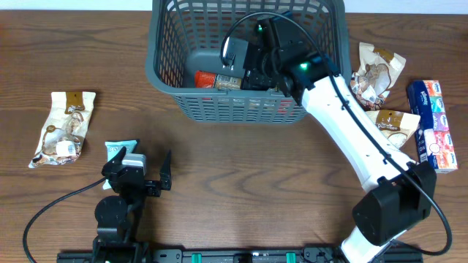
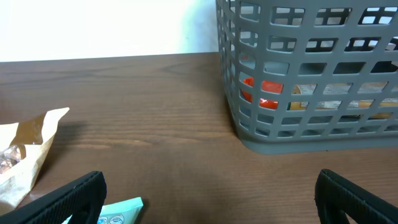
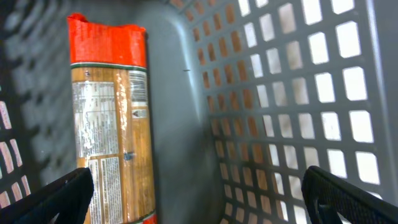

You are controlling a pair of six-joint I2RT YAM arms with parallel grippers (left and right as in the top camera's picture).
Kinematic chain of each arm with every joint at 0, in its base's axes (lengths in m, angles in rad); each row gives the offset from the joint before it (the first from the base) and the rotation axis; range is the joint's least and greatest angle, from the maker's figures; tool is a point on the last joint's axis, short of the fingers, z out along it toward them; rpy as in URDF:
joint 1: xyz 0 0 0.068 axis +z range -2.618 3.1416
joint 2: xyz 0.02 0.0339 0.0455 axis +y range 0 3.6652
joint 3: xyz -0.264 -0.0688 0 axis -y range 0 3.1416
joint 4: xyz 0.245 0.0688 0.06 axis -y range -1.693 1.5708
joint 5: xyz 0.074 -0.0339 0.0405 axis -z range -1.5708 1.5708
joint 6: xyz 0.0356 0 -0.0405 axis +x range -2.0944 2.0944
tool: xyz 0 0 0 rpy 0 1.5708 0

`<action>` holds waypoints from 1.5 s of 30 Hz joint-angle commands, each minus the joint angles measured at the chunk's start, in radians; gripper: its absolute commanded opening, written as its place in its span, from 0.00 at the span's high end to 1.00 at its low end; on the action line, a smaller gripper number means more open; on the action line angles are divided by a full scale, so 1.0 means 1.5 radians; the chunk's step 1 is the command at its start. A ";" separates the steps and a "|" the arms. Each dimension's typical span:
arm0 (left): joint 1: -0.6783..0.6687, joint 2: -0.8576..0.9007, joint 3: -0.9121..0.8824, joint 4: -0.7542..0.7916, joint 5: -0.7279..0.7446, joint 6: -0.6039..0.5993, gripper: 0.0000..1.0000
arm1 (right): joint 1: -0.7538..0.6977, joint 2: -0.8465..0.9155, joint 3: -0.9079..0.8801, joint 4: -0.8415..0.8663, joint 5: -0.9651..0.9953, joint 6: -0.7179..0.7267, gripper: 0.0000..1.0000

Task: Pack container
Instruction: 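Lift the spaghetti pack with the right gripper and drop it into the basket, then move the right gripper to the PanTree snack bag and grasp it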

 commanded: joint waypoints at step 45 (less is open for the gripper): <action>-0.002 0.000 -0.013 -0.019 0.014 0.002 0.01 | -0.623 -0.273 -0.260 -0.251 -0.102 0.250 0.01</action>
